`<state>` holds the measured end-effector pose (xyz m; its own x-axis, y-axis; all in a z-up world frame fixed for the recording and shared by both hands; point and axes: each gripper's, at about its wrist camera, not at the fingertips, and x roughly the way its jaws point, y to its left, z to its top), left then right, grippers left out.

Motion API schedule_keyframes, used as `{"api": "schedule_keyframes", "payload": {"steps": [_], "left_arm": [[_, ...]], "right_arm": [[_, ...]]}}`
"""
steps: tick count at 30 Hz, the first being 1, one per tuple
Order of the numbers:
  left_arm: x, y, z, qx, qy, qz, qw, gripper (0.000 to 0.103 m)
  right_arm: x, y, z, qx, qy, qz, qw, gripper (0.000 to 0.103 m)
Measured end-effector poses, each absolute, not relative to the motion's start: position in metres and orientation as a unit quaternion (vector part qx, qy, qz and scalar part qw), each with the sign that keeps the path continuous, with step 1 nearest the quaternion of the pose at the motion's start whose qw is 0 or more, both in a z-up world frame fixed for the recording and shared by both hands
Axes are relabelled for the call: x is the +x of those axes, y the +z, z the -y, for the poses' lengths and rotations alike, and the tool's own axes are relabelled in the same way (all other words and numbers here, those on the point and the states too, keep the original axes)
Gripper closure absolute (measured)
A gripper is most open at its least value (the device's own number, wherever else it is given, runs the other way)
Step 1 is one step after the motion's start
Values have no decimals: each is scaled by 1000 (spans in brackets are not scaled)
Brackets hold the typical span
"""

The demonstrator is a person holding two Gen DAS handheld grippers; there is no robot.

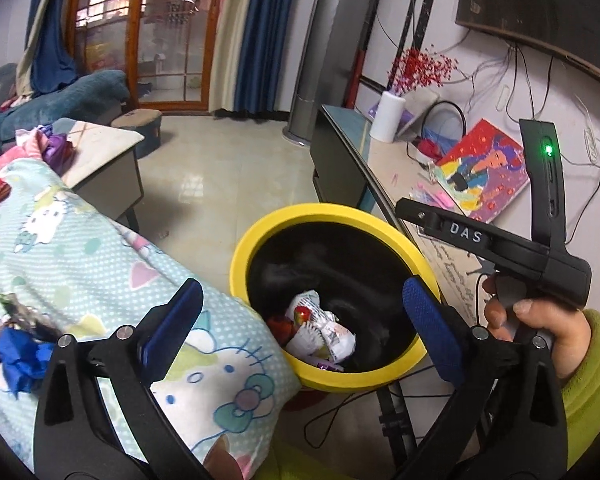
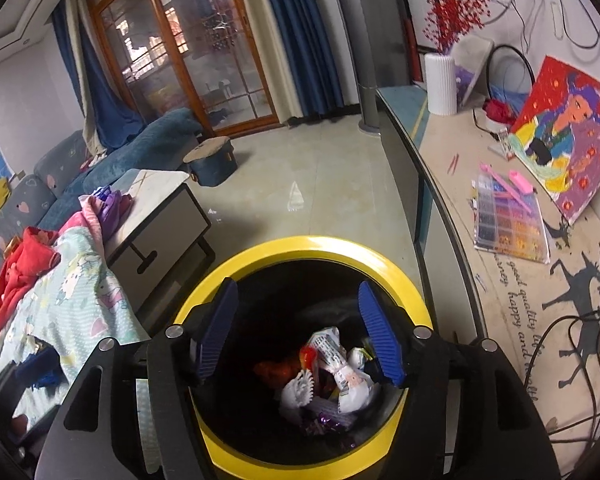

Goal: Collect trash
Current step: 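Open both grippers to drop the wrapper and candy tube into the bin, then move both open grippers back toward the blue glove on the bed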

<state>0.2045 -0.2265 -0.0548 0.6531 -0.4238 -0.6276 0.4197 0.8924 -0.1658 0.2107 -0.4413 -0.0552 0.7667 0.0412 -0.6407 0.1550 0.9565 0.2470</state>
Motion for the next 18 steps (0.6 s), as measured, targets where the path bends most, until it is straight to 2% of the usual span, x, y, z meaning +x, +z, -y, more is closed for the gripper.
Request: {"api": "schedule_keyframes", "payload": {"steps": [18], "left_arm": [[184, -28, 155, -42, -166, -309, 936, 11]], "right_arm": [[192, -20, 375, 88, 36, -317, 943, 39]]}}
